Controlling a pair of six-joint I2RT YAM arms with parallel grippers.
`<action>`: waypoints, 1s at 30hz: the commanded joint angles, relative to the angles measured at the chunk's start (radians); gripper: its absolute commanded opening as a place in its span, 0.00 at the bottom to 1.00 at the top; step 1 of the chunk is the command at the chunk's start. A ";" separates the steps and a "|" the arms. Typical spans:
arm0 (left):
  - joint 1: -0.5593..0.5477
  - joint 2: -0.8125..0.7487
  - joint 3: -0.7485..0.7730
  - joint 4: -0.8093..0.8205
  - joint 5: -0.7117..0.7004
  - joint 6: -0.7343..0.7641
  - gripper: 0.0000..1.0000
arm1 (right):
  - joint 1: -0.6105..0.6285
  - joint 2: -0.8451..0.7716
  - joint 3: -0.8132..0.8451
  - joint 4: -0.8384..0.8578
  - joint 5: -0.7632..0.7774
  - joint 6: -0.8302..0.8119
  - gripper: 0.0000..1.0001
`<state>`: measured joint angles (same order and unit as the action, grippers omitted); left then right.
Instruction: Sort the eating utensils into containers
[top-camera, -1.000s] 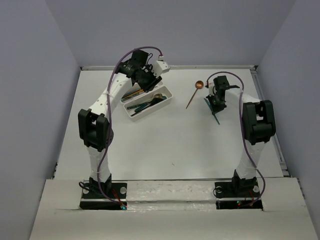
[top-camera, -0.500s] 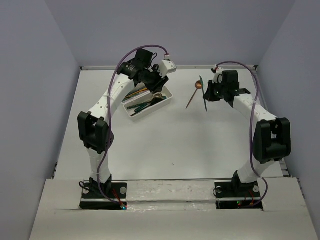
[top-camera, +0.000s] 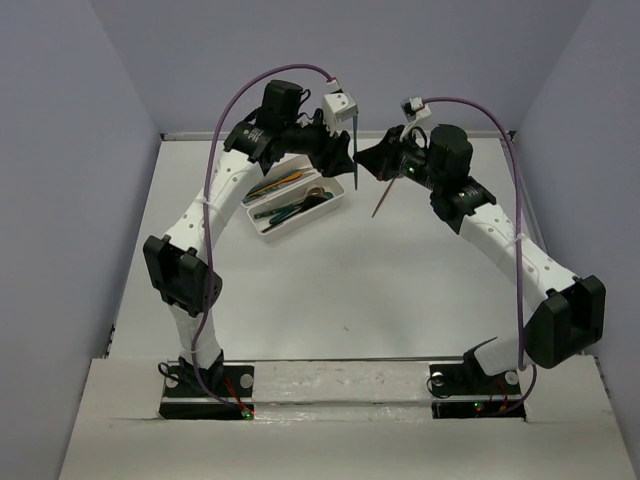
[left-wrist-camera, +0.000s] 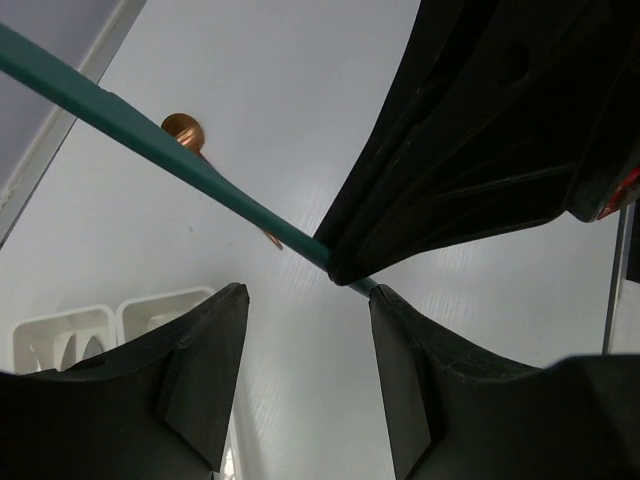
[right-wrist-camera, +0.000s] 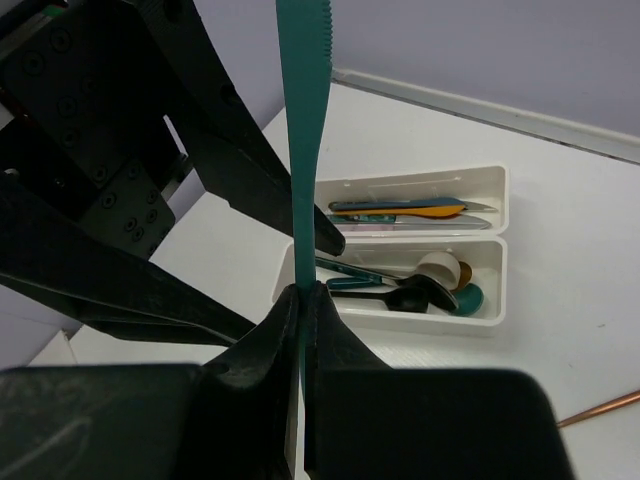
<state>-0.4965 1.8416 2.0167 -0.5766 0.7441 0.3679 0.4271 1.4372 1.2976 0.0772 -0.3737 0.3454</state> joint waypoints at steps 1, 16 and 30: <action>-0.001 -0.035 0.020 0.060 0.090 -0.086 0.63 | 0.013 -0.009 0.048 0.070 0.019 0.030 0.00; -0.001 -0.025 0.008 0.109 0.123 -0.142 0.60 | 0.035 0.038 0.117 0.105 0.009 0.116 0.00; 0.003 -0.002 0.045 0.092 0.092 -0.135 0.25 | 0.035 0.055 0.068 0.222 -0.040 0.254 0.00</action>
<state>-0.4862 1.8416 2.0171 -0.4976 0.8112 0.2401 0.4522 1.4830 1.3602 0.1543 -0.3725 0.5156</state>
